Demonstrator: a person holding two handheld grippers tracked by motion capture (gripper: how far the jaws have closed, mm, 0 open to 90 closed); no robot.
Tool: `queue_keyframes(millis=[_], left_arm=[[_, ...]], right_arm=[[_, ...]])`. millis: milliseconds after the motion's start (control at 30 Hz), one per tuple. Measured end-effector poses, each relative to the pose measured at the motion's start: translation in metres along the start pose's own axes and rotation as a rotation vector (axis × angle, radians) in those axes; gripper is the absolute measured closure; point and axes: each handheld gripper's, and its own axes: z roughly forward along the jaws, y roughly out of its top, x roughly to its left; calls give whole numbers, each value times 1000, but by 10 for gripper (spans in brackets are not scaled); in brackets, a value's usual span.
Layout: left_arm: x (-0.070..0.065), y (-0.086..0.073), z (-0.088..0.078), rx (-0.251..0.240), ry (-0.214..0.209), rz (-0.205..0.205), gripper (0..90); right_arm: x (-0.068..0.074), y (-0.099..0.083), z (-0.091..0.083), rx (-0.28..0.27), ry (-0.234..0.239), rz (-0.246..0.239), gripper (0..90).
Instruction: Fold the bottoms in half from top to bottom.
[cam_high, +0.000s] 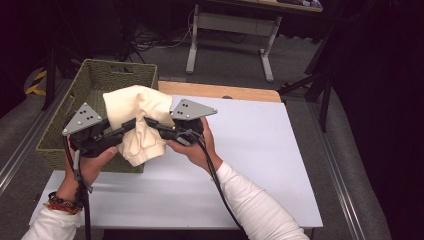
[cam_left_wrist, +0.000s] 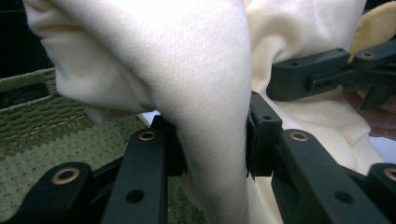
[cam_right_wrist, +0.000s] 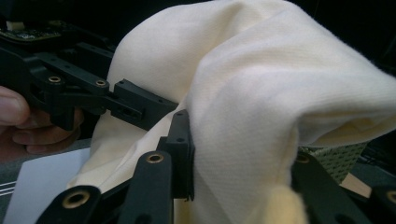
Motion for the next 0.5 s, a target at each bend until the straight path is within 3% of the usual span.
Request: queue_keyframes(millis=[233, 333, 500], left_arm=[[10, 3, 1, 24, 32, 4, 662], [19, 5, 4, 36, 40, -6, 662], [29, 9, 6, 46, 48, -15, 662]], right_arm=[[-6, -6, 14, -19, 4, 37, 666], [-13, -7, 24, -17, 13, 88, 657], [-17, -2, 34, -3, -5, 84, 657]])
